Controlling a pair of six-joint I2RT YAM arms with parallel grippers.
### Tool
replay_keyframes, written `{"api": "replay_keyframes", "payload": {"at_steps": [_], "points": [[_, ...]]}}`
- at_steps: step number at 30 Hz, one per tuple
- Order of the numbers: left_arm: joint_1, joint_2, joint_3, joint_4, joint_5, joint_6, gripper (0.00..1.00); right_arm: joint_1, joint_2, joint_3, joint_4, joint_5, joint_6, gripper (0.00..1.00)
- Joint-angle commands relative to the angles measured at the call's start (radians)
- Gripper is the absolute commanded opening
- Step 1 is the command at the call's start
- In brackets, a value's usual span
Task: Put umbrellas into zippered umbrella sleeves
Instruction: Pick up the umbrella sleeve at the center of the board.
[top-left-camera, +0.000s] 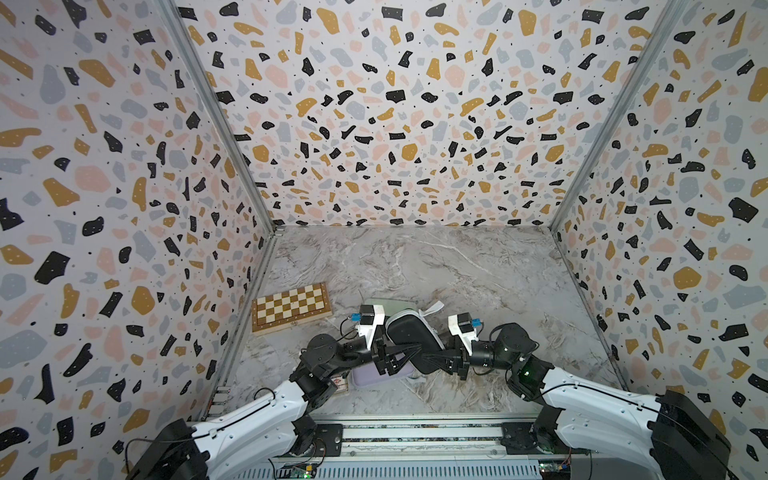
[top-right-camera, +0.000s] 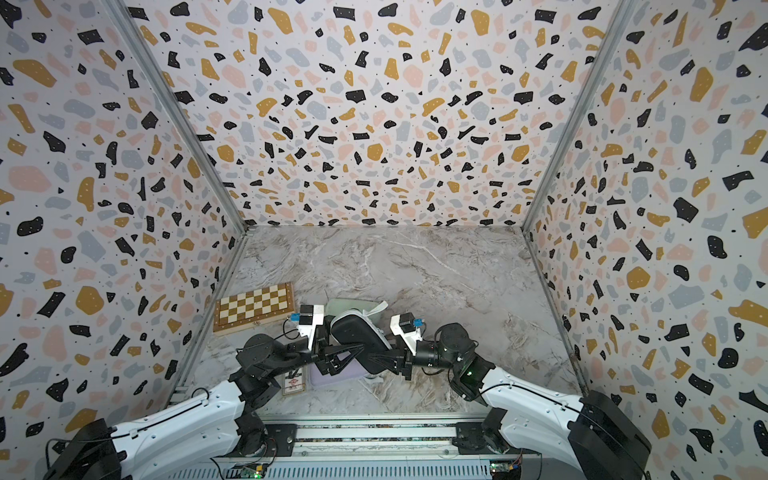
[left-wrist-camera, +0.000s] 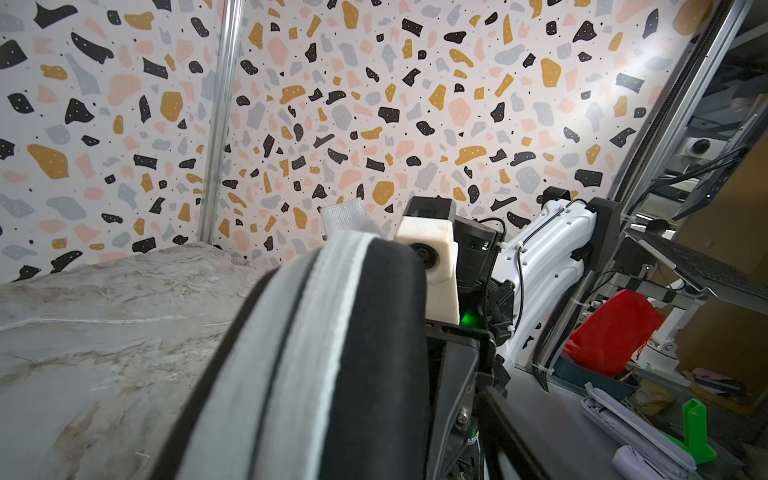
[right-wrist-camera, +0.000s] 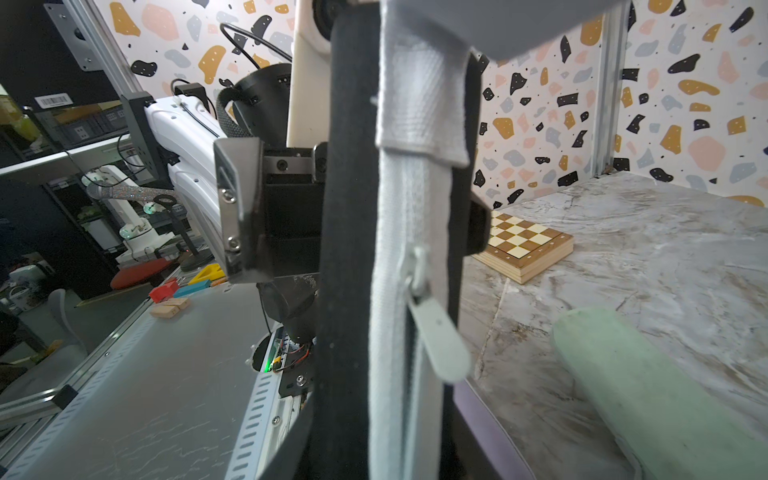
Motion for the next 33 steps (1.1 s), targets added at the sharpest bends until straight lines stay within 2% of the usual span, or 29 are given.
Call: {"api": "replay_keyframes", "payload": {"at_steps": [1, 5, 11, 17, 19, 24, 26, 29, 33], "points": [[-0.003, 0.008, -0.008, 0.102, 0.025, -0.009, 0.71, 0.013, 0.004, 0.058, 0.13, -0.029, -0.004, 0.34], [-0.006, 0.039, -0.008, 0.132, 0.029, -0.022, 0.61, 0.021, 0.031, 0.061, 0.153, -0.03, -0.006, 0.34], [-0.005, 0.085, 0.025, 0.128, 0.048, -0.019, 0.3, 0.025, 0.058, 0.064, 0.15, -0.019, -0.02, 0.36], [-0.005, 0.114, 0.072, 0.04, 0.033, 0.036, 0.04, 0.019, 0.039, 0.062, 0.085, 0.043, -0.072, 0.49], [-0.006, 0.115, 0.091, 0.001, 0.04, 0.054, 0.0, 0.012, 0.024, 0.06, 0.059, 0.062, -0.087, 0.54], [0.009, 0.085, 0.139, -0.135, 0.043, 0.136, 0.0, -0.033, -0.01, 0.045, -0.019, 0.121, -0.102, 0.8], [0.027, 0.084, 0.168, -0.202, 0.055, 0.176, 0.0, -0.054, -0.054, 0.023, -0.039, 0.169, -0.112, 0.83], [0.084, 0.114, 0.215, -0.252, 0.162, 0.184, 0.0, -0.058, -0.152, -0.017, -0.097, 0.297, -0.159, 0.84], [0.116, 0.15, 0.268, -0.292, 0.278, 0.198, 0.0, -0.058, -0.23, -0.045, -0.192, 0.567, -0.173, 0.81]]}}
